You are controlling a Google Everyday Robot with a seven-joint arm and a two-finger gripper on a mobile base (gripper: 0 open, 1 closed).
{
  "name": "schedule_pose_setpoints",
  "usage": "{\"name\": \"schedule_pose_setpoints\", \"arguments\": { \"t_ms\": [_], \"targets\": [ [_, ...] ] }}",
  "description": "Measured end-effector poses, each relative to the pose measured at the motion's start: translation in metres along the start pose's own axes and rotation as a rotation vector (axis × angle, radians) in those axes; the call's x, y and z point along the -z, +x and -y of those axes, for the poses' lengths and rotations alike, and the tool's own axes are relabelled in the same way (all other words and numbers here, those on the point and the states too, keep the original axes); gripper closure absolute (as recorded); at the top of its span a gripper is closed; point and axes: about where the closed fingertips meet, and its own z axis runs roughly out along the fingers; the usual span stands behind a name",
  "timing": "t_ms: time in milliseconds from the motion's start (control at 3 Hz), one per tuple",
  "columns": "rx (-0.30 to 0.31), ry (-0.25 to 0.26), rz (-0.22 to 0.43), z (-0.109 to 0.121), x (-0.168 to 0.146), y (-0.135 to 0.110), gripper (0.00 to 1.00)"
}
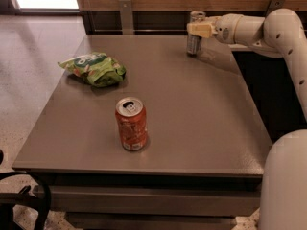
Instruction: Move redbull can near coke can
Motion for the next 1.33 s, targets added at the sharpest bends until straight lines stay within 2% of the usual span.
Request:
{"name": "schedule_pose_setpoints", "arguments": {
  "t_ms": [667, 1333],
  "targets": [
    [0.045, 0.004, -0.013, -0.015, 0.065, -0.044, 1.0],
    [0.082, 0.037, -0.01, -0.05, 0.13, -0.058, 1.0]
  ]
}}
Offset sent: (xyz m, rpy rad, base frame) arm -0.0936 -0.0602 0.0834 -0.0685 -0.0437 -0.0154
